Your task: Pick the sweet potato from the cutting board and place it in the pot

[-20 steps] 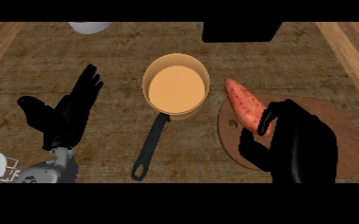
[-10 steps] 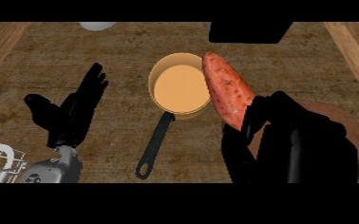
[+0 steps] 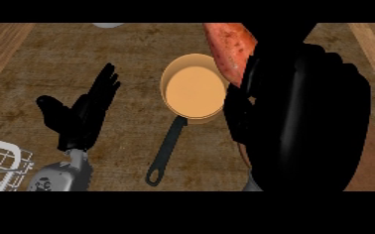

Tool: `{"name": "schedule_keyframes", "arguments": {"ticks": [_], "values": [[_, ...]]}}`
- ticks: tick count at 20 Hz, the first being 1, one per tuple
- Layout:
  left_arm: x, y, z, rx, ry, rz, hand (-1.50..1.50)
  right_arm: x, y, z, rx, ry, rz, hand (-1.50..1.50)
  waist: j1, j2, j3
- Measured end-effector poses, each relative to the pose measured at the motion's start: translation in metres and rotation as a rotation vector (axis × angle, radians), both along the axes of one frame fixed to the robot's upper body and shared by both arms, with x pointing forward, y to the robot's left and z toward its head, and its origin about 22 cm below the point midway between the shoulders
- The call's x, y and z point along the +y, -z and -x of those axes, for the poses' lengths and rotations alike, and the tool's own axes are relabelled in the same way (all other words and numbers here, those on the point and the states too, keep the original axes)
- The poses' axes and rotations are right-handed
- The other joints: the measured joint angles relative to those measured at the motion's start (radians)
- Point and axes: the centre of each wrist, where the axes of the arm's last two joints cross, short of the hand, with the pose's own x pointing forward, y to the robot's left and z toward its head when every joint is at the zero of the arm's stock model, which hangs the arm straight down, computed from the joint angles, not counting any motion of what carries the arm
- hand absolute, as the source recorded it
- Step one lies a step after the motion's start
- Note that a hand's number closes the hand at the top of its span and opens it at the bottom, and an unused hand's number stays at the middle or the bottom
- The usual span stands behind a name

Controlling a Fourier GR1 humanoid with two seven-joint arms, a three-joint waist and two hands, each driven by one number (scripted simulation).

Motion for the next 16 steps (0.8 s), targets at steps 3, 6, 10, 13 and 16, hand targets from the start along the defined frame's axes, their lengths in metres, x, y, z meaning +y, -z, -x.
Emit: {"name": "schedule_keyframes", "arguments": {"ticks": [3, 6, 10, 13, 16], "values": [[-0.001, -0.002, -0.002, -0.003, 0.008, 0.001, 0.0, 0.003, -0.013, -0.02, 0.021, 0.024, -0.015, 1.5, 0.008, 0.003, 0.001], [-0.001, -0.004, -0.004, -0.009, 0.012, -0.002, 0.0, 0.006, -0.024, -0.04, 0.06, 0.042, -0.029, 1.5, 0.012, 0.006, 0.001], [-0.001, 0.0, -0.001, -0.006, 0.01, 0.0, 0.0, 0.013, -0.032, -0.066, 0.128, 0.046, -0.032, 1.5, 0.012, 0.008, 0.003], [0.0, -0.003, -0.004, -0.016, 0.008, 0.003, 0.0, 0.019, -0.029, -0.085, 0.208, 0.032, -0.022, 1.5, 0.011, 0.011, 0.003], [-0.002, -0.001, -0.004, -0.012, 0.014, 0.002, 0.0, 0.012, -0.027, -0.1, 0.253, 0.045, -0.104, -1.5, 0.015, 0.013, 0.004]]}}
